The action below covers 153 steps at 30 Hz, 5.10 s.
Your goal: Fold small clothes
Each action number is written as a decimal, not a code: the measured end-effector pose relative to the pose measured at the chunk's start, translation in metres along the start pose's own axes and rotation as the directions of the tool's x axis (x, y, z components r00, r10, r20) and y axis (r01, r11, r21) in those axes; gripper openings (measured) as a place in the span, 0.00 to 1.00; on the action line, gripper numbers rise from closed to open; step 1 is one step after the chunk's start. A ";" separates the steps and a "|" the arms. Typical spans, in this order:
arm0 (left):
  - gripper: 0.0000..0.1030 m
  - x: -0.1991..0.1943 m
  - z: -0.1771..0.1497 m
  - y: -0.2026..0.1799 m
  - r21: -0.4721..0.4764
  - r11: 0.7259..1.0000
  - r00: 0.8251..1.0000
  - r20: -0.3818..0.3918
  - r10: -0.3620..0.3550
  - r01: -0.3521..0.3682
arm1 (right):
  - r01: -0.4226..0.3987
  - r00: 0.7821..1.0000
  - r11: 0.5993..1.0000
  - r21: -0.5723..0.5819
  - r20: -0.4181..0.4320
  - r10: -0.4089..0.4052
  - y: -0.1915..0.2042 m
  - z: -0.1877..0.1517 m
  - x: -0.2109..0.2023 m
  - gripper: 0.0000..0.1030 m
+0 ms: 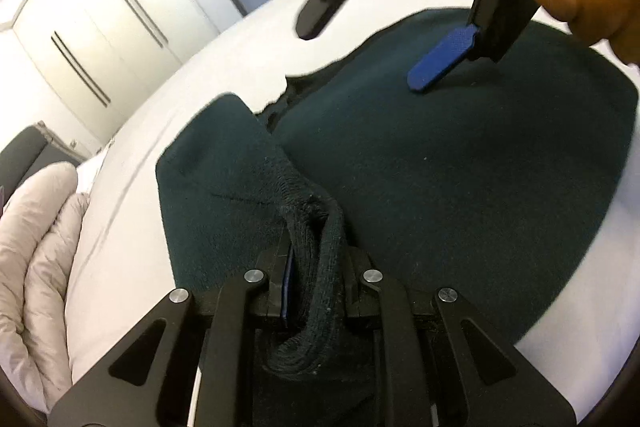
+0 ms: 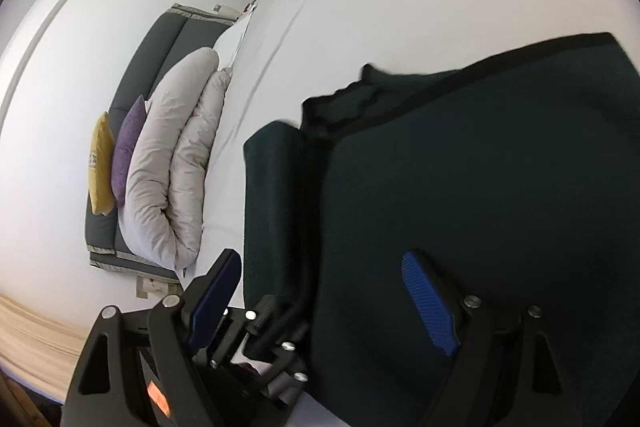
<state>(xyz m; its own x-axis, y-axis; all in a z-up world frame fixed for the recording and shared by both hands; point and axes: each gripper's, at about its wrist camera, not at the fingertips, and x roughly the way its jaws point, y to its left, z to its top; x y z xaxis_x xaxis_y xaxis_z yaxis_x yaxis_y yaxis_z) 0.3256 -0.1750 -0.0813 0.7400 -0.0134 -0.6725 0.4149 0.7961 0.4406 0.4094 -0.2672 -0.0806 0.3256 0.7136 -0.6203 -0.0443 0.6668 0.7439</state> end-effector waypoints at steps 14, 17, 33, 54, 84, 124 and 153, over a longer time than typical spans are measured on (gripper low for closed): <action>0.14 -0.017 -0.031 0.039 -0.111 0.989 0.992 0.097 -0.086 0.096 | -0.031 0.993 0.995 -0.096 -0.121 0.020 0.052 0.013 0.085 0.67; 0.14 -0.012 -0.030 0.039 -0.102 0.989 0.991 0.097 -0.095 0.105 | 0.002 0.993 0.996 -0.084 -0.115 -0.012 0.052 0.018 0.099 0.47; 0.14 0.004 -0.015 0.058 -0.133 0.982 0.989 0.075 -0.127 0.136 | 0.038 0.998 0.993 -0.112 -0.039 -0.042 0.039 -0.001 0.069 0.13; 0.27 0.009 0.066 -0.007 -0.044 0.892 0.885 0.154 -0.439 0.450 | 0.184 0.961 0.982 0.035 0.203 -0.188 -0.075 -0.006 -0.128 0.13; 0.70 0.145 -0.047 0.159 -0.370 0.847 0.908 -0.021 -0.418 0.381 | -0.107 0.926 0.929 0.353 0.375 -0.036 -0.103 -0.168 -0.123 0.10; 0.70 0.130 -0.062 0.215 -0.553 0.676 0.865 0.193 -0.464 0.486 | -0.294 0.860 0.867 0.403 0.507 0.056 -0.065 -0.209 -0.036 0.06; 0.75 0.209 -0.006 0.138 -0.419 0.796 0.883 0.032 -0.469 0.437 | -0.257 0.750 0.889 0.380 0.659 -0.064 -0.074 -0.194 -0.125 0.62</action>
<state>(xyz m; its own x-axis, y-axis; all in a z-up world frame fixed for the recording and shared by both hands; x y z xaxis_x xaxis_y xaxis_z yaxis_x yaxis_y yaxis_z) 0.5345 -0.0646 -0.1645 0.4759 -0.4042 -0.7811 0.4321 0.8810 -0.1927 0.1891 -0.3640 -0.1067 0.8691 0.3505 -0.3490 0.2354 0.3275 0.9151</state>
